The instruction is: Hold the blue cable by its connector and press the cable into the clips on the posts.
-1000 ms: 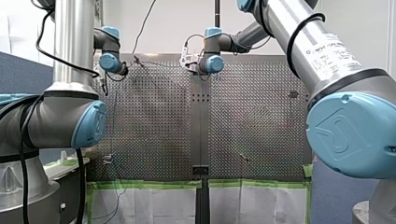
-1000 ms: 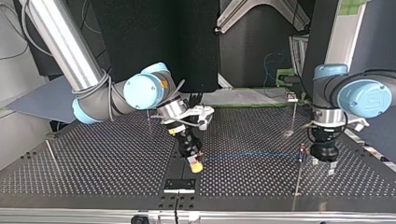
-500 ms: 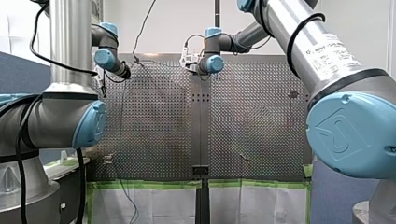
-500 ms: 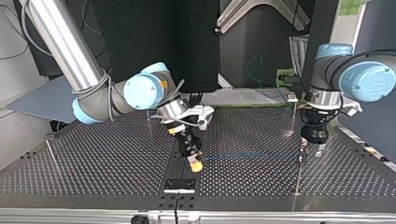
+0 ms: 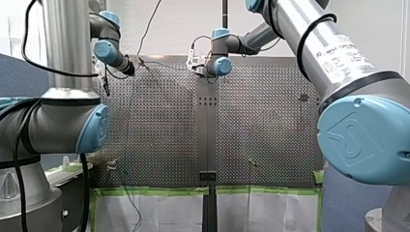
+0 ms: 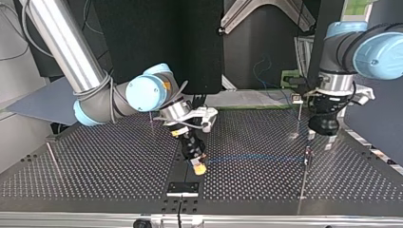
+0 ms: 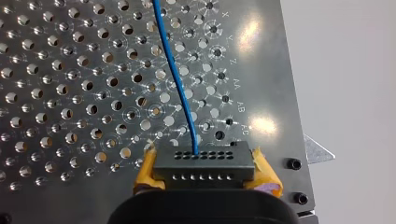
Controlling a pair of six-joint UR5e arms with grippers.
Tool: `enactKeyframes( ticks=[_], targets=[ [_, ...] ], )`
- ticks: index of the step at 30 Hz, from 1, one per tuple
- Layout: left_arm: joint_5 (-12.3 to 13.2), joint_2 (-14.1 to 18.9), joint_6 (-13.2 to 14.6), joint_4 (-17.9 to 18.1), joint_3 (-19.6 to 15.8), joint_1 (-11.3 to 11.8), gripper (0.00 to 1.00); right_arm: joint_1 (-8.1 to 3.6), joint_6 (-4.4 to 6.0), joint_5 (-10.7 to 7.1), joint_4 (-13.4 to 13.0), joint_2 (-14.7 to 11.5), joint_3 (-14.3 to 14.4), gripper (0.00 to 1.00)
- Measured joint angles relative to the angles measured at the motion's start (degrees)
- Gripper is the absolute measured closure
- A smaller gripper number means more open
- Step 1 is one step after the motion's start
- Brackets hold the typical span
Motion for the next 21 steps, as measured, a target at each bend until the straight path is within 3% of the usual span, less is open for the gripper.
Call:
enactKeyframes(
  ticks=[10,21],
  targets=[
    [1.2,5.0,2.5,-4.6,0.0,-0.6,0.0,0.0,-0.01,0.0,0.0,0.0,0.0,1.0],
    [5.2,5.7,7.9,-8.2,0.0,-1.7,0.0,0.0,-0.01,0.0,0.0,0.0,0.0,1.0]
  ],
)
